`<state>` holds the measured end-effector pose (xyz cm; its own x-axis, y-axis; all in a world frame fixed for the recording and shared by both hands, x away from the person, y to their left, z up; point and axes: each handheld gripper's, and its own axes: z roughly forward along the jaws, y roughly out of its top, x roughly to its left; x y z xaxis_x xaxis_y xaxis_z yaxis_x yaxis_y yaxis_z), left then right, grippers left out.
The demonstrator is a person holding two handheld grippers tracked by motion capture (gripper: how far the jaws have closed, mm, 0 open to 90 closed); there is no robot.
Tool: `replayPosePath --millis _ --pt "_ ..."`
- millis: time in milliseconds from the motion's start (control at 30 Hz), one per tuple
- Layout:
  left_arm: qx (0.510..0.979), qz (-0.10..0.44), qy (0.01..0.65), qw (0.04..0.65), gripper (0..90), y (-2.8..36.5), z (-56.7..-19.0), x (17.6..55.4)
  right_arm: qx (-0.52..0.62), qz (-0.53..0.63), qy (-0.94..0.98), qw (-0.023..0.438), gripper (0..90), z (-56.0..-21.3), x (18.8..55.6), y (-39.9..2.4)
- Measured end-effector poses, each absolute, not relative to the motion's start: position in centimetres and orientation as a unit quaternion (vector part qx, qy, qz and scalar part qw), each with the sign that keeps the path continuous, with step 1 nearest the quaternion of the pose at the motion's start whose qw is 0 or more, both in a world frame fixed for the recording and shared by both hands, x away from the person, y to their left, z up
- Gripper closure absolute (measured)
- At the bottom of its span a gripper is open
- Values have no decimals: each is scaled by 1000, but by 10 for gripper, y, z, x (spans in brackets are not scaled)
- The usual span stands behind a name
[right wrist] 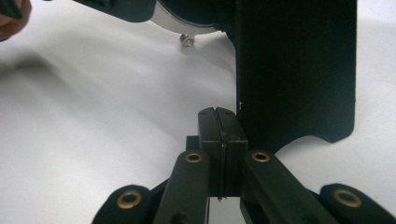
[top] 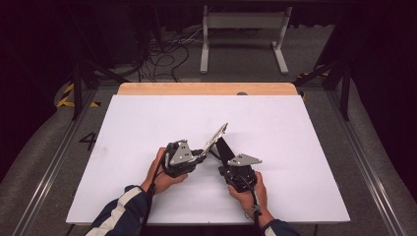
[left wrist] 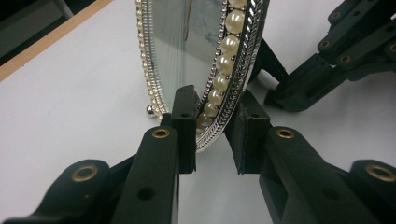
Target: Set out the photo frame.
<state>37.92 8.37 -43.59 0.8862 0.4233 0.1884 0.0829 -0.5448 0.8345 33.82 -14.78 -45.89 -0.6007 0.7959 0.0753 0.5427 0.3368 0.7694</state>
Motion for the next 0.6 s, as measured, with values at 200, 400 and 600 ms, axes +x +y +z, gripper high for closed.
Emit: replayPosePath --millis 200,400,600 --pt "860 185 142 454 730 81 -436 377 415 393 805 161 900 -459 342 -155" --pt "859 184 143 456 727 79 -437 376 415 391 806 160 900 -460 345 -159" --pt "859 182 141 457 723 78 -437 376 419 391 804 158 900 -460 348 -163"
